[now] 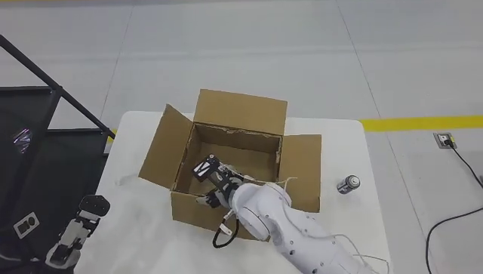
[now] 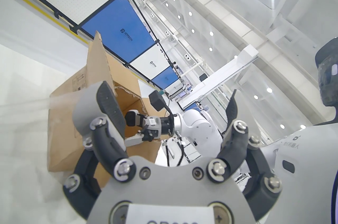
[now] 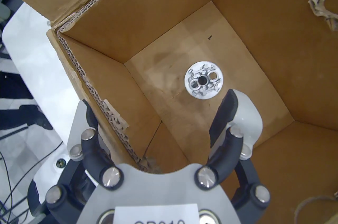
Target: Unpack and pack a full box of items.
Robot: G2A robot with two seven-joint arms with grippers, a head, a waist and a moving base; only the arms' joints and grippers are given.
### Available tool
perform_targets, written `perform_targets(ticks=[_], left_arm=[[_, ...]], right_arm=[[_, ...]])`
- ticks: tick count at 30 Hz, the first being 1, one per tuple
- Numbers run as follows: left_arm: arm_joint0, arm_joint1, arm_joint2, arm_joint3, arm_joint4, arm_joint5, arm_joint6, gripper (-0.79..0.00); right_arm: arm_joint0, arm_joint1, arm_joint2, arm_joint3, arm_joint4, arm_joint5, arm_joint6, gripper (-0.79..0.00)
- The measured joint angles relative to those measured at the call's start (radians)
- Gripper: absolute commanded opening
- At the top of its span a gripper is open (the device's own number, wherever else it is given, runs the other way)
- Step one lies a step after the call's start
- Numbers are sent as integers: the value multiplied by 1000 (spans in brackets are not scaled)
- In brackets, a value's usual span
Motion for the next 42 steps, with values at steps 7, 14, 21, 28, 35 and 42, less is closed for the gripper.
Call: perform_targets(ticks=[7, 14, 21, 28, 35, 42], left_arm=[[2, 3, 10, 17, 2, 2, -12, 0], [-17, 8, 12, 15, 16, 14, -18, 0], [-40, 6, 9, 47, 127, 134, 70, 0], [-125, 14, 78, 124, 181, 292, 9, 0], [-231, 27, 126, 228, 191, 363, -110, 0], [-322, 39, 187, 260, 233, 400, -215, 0]], right_arm=[[85, -68, -35, 91, 180, -26, -12, 0], [52, -68, -3, -22, 157, 5, -23, 0], [-18, -62, 69, -75, 98, 48, -256, 0], [-26, -60, 80, -94, 77, 22, -287, 0], [-52, -55, 105, -79, 57, 44, -315, 0], [-55, -63, 137, -9, 18, 116, -326, 0]])
